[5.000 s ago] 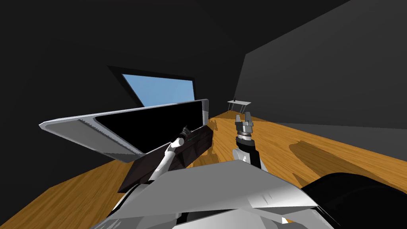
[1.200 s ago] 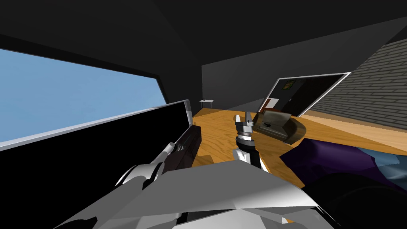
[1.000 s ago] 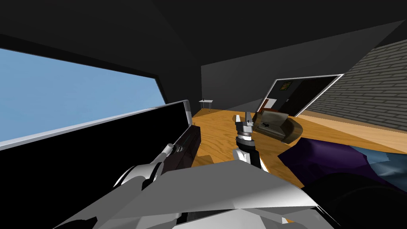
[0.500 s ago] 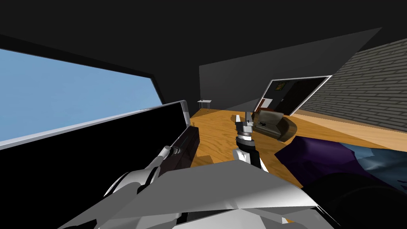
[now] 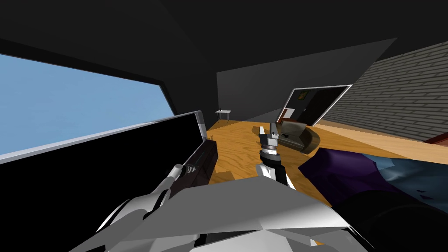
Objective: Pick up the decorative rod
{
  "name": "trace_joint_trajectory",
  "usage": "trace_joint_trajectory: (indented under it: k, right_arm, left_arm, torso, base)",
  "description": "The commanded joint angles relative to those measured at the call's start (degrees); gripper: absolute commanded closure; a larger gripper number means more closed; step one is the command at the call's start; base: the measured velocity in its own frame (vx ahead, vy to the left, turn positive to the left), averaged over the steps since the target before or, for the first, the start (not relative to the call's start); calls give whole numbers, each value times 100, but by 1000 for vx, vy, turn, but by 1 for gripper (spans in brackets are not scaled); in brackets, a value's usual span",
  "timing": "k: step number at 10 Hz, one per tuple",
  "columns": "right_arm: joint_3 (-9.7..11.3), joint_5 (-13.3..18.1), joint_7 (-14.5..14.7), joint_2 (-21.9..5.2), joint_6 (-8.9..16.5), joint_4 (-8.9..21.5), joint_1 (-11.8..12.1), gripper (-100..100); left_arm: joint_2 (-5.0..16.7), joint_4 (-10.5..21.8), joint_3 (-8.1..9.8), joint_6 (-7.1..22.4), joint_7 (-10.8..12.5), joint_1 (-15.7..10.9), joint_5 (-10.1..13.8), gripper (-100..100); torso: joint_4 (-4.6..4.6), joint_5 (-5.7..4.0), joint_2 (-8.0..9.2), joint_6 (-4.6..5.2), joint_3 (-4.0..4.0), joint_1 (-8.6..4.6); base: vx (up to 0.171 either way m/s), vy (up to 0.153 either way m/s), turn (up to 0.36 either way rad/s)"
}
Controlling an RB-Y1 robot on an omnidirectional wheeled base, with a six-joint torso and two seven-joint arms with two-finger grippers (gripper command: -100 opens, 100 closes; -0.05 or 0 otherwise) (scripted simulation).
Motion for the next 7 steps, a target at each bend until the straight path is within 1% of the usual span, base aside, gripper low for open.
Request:
trace_joint_trajectory:
  k: [1,2,3,4,5,6,7]
  right_arm:
    - [0,0,0,0,0,0,0,0]
    - [0,0,0,0,0,0,0,0]
    - [0,0,0,0,0,0,0,0]
    - [0,0,0,0,0,0,0,0]
    - [0,0,0,0,0,0,0,0]
    - [0,0,0,0,0,0,0,0]
    - [-1,0,0,0,0,0,0,0]
  left_arm:
    - [20,-206,-13,28,86,153,-24,-100]
    - [79,-268,44,55,-11,275,77,-100]
    - [79,-268,44,55,-11,275,77,-100]
    - [139,-329,100,83,-109,397,177,-100]
    - [139,-329,100,83,-109,397,177,-100]
    - [139,-237,118,76,-187,346,207,-100]
    - [140,-247,117,79,-179,351,205,100]
  torso:
    - [0,0,0,0,0,0]
    - [1,1,5,-1,3,6]
    - [1,1,7,-1,4,6]
    - [2,1,8,-1,5,9]
    - [2,2,6,-1,4,9]
    - [2,2,7,-1,4,9]
    - [2,2,11,-1,6,13]
  base:
    - [21,-30,-31]
    - [23,-31,-60]
    - [20,-23,-31]
    - [28,-26,-73]
    - [24,-23,-32]
    - [8,-9,1]
    - [0,0,0]
